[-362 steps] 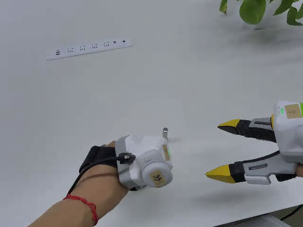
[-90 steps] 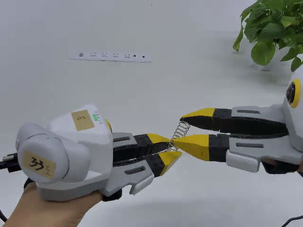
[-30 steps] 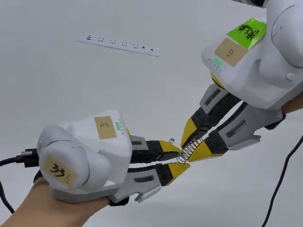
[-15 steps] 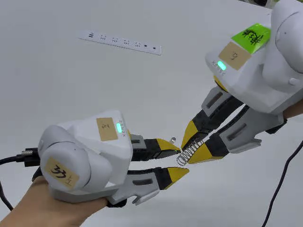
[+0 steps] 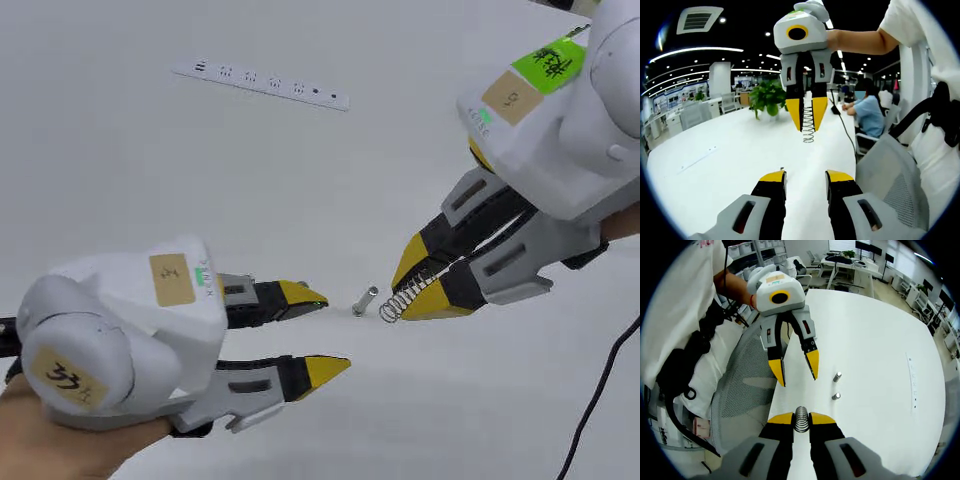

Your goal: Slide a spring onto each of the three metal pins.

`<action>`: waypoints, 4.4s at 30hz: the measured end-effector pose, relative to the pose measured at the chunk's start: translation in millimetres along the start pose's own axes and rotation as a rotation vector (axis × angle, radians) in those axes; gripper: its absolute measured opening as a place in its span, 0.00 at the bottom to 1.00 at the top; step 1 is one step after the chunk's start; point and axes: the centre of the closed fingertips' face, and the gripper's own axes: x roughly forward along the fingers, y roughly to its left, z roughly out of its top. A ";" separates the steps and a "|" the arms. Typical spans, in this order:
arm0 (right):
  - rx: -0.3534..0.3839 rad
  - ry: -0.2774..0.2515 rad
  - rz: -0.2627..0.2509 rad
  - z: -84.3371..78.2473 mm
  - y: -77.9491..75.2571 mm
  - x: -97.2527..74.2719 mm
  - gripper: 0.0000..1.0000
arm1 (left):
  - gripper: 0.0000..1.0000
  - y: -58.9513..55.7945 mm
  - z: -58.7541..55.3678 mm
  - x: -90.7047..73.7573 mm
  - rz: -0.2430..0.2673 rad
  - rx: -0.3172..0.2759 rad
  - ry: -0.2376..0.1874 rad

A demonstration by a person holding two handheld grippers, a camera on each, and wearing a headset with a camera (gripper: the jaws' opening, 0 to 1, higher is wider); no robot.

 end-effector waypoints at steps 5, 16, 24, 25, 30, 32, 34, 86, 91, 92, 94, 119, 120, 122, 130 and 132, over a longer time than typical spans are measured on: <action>0.038 0.018 -0.036 -10.9 -13.5 3.8 0.12 | 0.38 15.8 -15.7 -15.0 0.043 -0.007 0.027; 0.095 0.080 -0.113 -39.3 -46.5 23.1 0.12 | 0.56 41.1 -31.6 -34.5 0.115 -0.008 0.043; 0.144 0.088 -0.139 -56.2 -64.7 38.3 0.12 | 0.66 53.4 -42.8 -36.1 0.130 -0.026 0.066; 0.149 0.091 -0.143 -59.1 -68.0 41.5 0.12 | 0.67 54.5 -43.3 -36.2 0.131 -0.028 0.064; 0.151 0.113 -0.162 -67.2 -76.1 52.8 0.12 | 0.71 59.0 -47.6 -36.9 0.136 -0.027 0.068; 0.153 0.119 -0.165 -70.2 -78.9 56.7 0.12 | 0.73 59.7 -50.9 -36.9 0.135 -0.028 0.078; 0.153 0.130 -0.164 -73.5 -80.7 61.2 0.12 | 0.74 59.9 -54.0 -37.0 0.131 -0.027 0.088; 0.163 0.168 -0.137 -95.0 -83.8 106.0 0.12 | 0.82 56.4 -59.7 -29.2 0.111 -0.086 0.086; 0.161 0.164 -0.145 -96.3 -86.6 113.5 0.12 | 0.82 57.1 -61.2 -28.4 0.111 -0.088 0.089; 0.161 0.165 -0.146 -96.9 -87.0 115.1 0.12 | 0.81 57.0 -61.3 -28.2 0.110 -0.090 0.089; 0.163 0.164 -0.146 -97.8 -87.5 117.7 0.12 | 0.81 57.0 -61.6 -27.9 0.110 -0.091 0.090; 0.174 0.170 -0.151 -109.3 -88.8 137.0 0.12 | 0.81 56.4 -63.3 -25.5 0.102 -0.092 0.096; 0.174 0.171 -0.151 -109.8 -88.6 137.4 0.12 | 0.81 56.2 -63.1 -25.3 0.101 -0.092 0.096; 0.176 0.169 -0.152 -110.0 -88.6 138.1 0.12 | 0.81 56.1 -63.0 -25.1 0.101 -0.091 0.097; 0.188 0.161 -0.154 -112.1 -88.9 140.9 0.13 | 0.81 55.6 -63.5 -26.1 0.101 -0.090 0.100; 0.187 0.160 -0.155 -112.3 -88.7 141.8 0.13 | 0.81 55.8 -63.5 -26.5 0.102 -0.089 0.101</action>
